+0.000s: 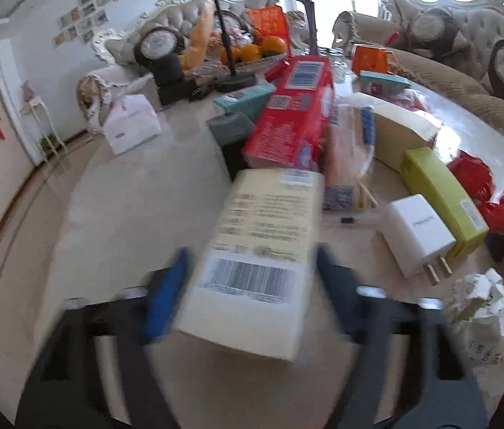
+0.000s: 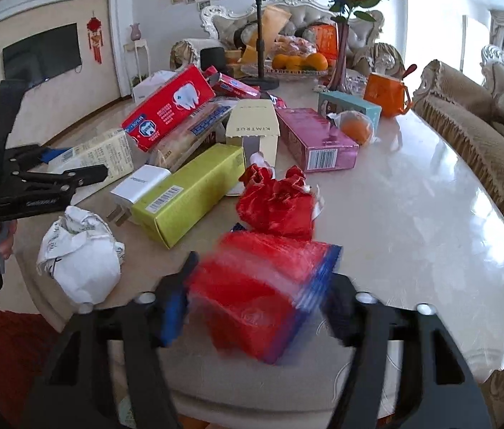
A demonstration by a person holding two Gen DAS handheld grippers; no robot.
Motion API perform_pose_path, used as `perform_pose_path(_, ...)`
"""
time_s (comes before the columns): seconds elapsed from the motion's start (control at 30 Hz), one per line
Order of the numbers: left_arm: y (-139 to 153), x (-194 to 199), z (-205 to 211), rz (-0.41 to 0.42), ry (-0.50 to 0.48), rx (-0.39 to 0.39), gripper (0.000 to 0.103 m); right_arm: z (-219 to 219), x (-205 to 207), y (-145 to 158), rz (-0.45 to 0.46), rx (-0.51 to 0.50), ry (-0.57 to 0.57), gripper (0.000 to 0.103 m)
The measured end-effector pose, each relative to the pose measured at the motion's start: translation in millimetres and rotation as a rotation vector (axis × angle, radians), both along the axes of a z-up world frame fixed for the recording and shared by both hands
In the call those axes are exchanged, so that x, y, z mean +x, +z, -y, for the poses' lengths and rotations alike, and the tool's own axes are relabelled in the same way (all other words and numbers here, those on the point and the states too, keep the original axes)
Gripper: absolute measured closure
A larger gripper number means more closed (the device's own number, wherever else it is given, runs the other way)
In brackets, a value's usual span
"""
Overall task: Collect trash
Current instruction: 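Grasp the cream barcode box with the left tool while the right tool grasps the red wrapper, then carry both items over the wastebasket and open both tools to drop them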
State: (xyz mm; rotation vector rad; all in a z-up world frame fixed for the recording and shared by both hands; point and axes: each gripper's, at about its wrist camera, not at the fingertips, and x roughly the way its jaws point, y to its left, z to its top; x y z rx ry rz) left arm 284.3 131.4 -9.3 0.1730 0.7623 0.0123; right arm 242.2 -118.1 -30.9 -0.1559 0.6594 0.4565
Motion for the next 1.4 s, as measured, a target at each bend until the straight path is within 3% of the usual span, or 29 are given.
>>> perform_pose_path(0.03,0,0,-1,0.0,0.005,-0.005,0.045,0,1,1,-0.002,0.008,0.005,0.061)
perform_pose_path(0.07,1,0,-1,-0.002,0.01,-0.009,0.048,1,0,2,-0.002,0.019,0.007,0.063)
perform_pose_path(0.13,3,-2,-2,-0.003,0.02,-0.034,0.056,5,-2,6,0.004,0.039,0.008,0.065)
perform_pose_path(0.4,25,-27,-10,0.046,0.041,-0.128,0.056,19,-13,41,0.003,0.162,0.059,0.065)
perform_pose_path(0.57,57,-93,0,0.141,0.008,-0.175,0.056,38,-53,71,0.073,0.225,0.082,0.065)
perform_pose_path(0.7,63,-157,27,0.17,-0.045,-0.184,0.056,51,-99,76,0.079,0.252,0.115,0.065)
perform_pose_path(0.9,16,-221,72,0.052,-0.084,-0.236,0.056,52,-156,35,-0.027,0.201,0.166,0.065)
perform_pose_path(1.0,-19,-235,91,-0.045,-0.089,-0.266,0.056,46,-164,-11,-0.159,0.153,0.169,0.065)
perform_pose_path(1.17,-80,-238,118,-0.174,-0.061,-0.268,0.056,42,-157,-86,-0.337,0.076,0.122,0.065)
perform_pose_path(1.33,-129,-232,123,-0.305,0.008,-0.277,0.054,34,-152,-124,-0.411,0.002,0.12,0.065)
perform_pose_path(1.37,-137,-229,123,-0.327,0.013,-0.269,0.052,32,-151,-126,-0.416,-0.006,0.129,0.064)
perform_pose_path(1.4,-140,-226,124,-0.337,0.016,-0.267,0.042,31,-151,-129,-0.417,-0.01,0.136,0.062)
